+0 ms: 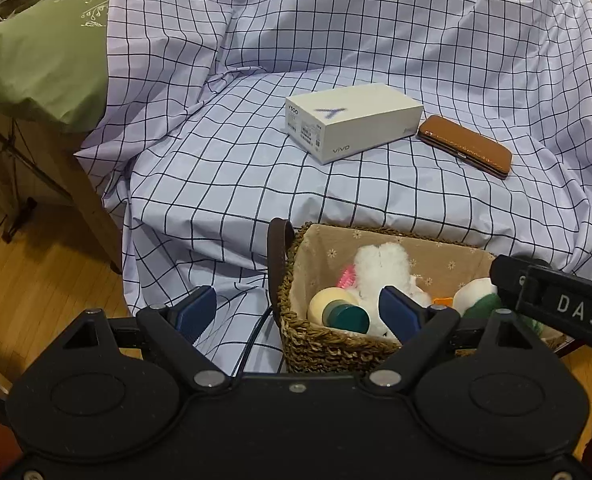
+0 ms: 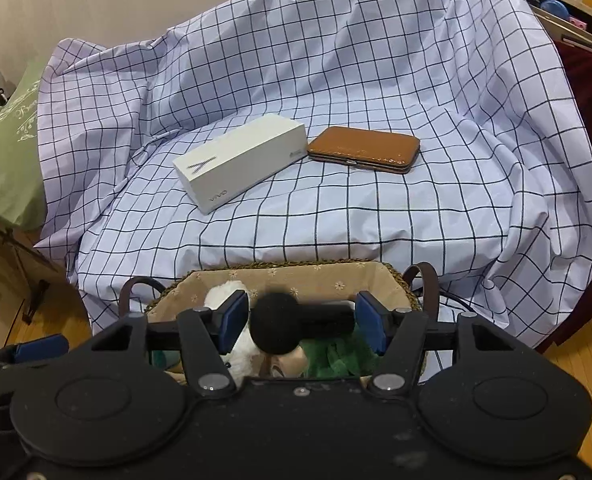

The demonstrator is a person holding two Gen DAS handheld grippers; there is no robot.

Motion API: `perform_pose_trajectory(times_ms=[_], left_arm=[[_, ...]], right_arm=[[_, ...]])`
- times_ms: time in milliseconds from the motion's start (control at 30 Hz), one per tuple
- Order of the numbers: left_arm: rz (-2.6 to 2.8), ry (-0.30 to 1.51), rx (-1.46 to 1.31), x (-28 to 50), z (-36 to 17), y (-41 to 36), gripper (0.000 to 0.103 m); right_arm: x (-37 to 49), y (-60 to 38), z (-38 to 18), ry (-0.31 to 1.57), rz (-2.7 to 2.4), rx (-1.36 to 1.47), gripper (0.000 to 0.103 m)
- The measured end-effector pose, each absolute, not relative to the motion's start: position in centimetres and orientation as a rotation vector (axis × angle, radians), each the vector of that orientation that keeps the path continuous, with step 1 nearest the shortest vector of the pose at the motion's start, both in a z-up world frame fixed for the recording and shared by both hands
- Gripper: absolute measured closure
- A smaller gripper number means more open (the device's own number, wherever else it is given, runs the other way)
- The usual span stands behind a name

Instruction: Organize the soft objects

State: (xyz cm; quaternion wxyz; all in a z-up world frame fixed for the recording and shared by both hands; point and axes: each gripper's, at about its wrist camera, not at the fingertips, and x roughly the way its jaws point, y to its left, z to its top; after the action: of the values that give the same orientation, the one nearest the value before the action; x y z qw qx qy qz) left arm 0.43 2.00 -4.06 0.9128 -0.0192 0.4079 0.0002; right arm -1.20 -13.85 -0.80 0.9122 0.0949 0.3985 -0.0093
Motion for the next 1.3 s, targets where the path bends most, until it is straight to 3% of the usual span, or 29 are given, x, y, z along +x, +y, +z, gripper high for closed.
perform_pose_trajectory(times_ms=[467,900,1300], left_arm=[[-0.007,0.852,-0.051,0.4,-4.1,2.0,0.016],[-0.019,0.857,-0.040,0.3,-3.9,1.7,0.010],[-0.026,0.858,-0.031,0.1,-3.6,1.4,0.006]], right_arm=[[-1.8,-14.4,-0.2,0.792,-0.062,0.174,0.036],[-3.1,-15.1,0.4,0.784,-0.114,0.117,0.021],[-3.3,-15.9,0.0,0.813,-0.169,0.117,0.013]])
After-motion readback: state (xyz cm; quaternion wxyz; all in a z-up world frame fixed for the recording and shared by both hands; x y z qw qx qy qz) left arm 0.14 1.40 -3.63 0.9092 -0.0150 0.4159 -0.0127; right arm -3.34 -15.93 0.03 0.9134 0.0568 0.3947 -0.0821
